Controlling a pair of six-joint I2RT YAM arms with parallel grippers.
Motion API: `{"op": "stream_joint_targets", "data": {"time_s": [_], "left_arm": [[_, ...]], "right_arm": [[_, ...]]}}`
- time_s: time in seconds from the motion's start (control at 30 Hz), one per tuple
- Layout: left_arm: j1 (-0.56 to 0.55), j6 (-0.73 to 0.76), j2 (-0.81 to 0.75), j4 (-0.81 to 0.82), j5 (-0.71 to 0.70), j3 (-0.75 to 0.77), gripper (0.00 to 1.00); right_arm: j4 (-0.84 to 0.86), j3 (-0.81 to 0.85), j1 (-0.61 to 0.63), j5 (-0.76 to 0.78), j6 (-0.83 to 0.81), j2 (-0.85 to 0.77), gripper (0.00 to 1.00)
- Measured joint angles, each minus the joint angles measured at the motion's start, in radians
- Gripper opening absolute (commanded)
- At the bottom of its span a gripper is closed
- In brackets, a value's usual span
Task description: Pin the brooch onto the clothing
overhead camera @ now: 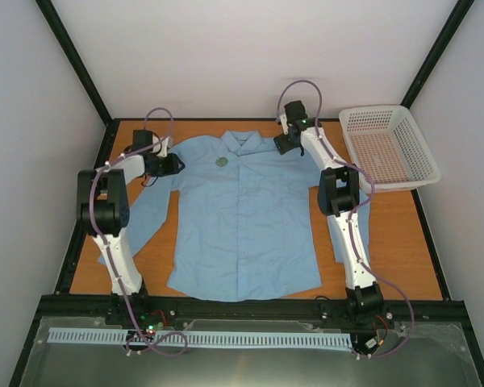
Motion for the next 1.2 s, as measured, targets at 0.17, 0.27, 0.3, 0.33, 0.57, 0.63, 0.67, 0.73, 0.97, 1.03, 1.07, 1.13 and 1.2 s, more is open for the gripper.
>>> {"op": "stream_joint_targets", "data": {"time_s": [0.17,0.27,0.3,0.33,0.57,0.63,0.67,0.73,0.97,1.03,1.07,1.13,1.2], "left_arm": [[-0.051,0.0,-0.285,0.117,0.041,-0.2,0.48],[-0.092,-0.002,-0.489,0.235,0.082,-0.29,0.52],[-0.1,-0.002,-0.536,0.26,0.092,-0.304,0.54],[-0.104,-0.002,-0.594,0.298,0.1,-0.323,0.58],[-0.095,0.033,-1.01,0.423,0.056,-0.453,0.81],[-0.093,0.046,-1.125,0.438,0.022,-0.457,0.9],[-0.093,0.051,-1.17,0.443,0.006,-0.457,0.94],[-0.093,0.057,-1.265,0.443,-0.026,-0.458,1.0],[-0.091,0.062,-1.543,0.423,-0.134,-0.513,1.0],[-0.091,0.061,-1.62,0.418,-0.172,-0.539,1.0],[-0.091,0.06,-1.647,0.417,-0.185,-0.548,1.0],[-0.091,0.057,-1.695,0.416,-0.217,-0.565,1.0],[-0.091,0.057,-1.718,0.409,-0.24,-0.569,1.0]], "right_arm": [[-0.077,-0.045,0.027,-0.06,0.062,-0.082,1.0],[-0.112,-0.138,0.057,-0.147,0.112,-0.217,1.0],[-0.111,-0.187,0.07,-0.166,0.124,-0.278,1.0],[-0.095,-0.273,0.085,-0.183,0.137,-0.363,1.0],[0.039,-0.873,0.17,-0.229,0.237,-1.011,1.0],[0.091,-1.028,0.161,-0.241,0.257,-1.229,1.0],[0.109,-1.09,0.154,-0.242,0.266,-1.332,1.0],[0.122,-1.175,0.146,-0.225,0.283,-1.516,1.0],[0.023,-1.221,0.146,-0.112,0.314,-1.89,1.0],[-0.016,-1.205,0.146,-0.09,0.327,-1.946,1.0],[-0.028,-1.199,0.146,-0.082,0.334,-1.974,1.0],[-0.036,-1.191,0.146,-0.076,0.352,-2.021,1.0],[-0.037,-1.184,0.146,-0.076,0.368,-2.06,1.0]]}}
